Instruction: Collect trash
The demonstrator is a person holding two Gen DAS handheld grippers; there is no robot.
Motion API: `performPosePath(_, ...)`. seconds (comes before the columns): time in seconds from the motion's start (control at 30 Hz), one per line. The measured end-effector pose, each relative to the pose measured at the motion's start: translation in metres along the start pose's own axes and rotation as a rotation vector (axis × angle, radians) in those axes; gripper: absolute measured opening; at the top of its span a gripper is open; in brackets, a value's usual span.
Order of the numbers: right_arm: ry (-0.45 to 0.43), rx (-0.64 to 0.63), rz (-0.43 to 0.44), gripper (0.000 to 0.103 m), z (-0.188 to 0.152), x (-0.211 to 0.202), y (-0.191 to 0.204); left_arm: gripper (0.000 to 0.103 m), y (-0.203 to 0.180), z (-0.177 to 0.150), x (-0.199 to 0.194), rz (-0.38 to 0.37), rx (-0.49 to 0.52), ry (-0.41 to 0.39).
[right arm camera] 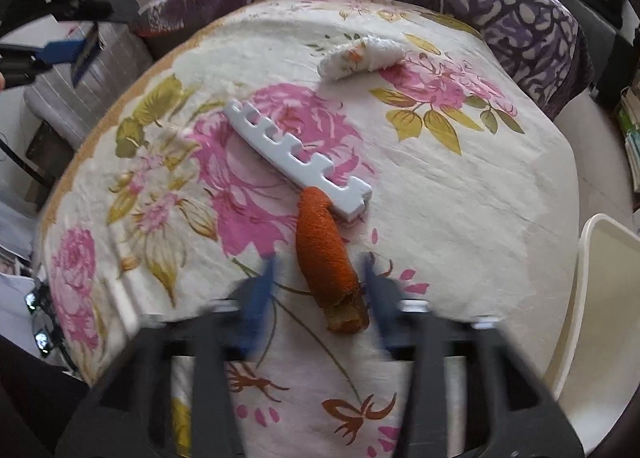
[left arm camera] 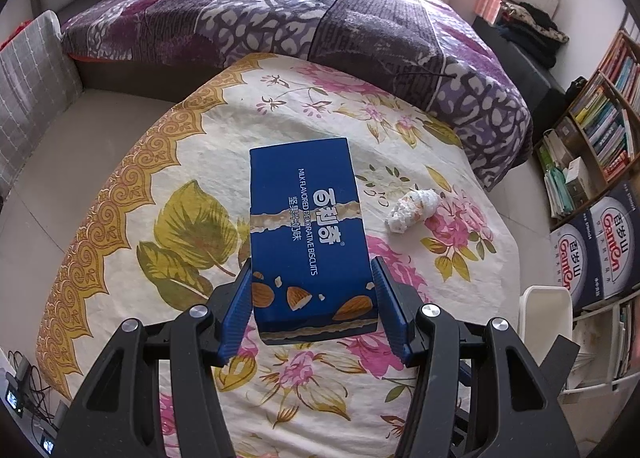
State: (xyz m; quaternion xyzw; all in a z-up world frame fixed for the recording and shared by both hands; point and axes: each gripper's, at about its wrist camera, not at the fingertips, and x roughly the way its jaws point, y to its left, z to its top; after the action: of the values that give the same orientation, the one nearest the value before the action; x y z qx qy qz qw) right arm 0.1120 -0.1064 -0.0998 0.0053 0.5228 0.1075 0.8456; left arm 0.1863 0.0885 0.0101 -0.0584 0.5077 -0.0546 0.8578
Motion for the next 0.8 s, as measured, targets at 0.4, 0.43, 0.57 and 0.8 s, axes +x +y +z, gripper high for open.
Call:
performPosePath(0.4,-0.260,0.008,-0.035,0.025,0.022,-0.066,0.005,0.056,-0.014,-0.002,-0.016,-0.003,0.012,-0.093)
performPosePath(0.43,-0.274,0.012,-0.040,0.025,0.023,-0.071,0.004,0.056,-0.016,-0.002,-0.017,-0.001,0.014,-0.102)
performPosePath(0.57,-0.333,0.042,-0.066,0.025,0.027,-0.090,-0.003,0.056,-0.025,-0.004,-0.023,0.000,0.016,-0.143)
performPosePath(0.8,-0.378,0.097,-0.103,0.025,0.025,-0.113,-0.023,0.056,-0.050,-0.011,-0.025,0.009,0.066,-0.170)
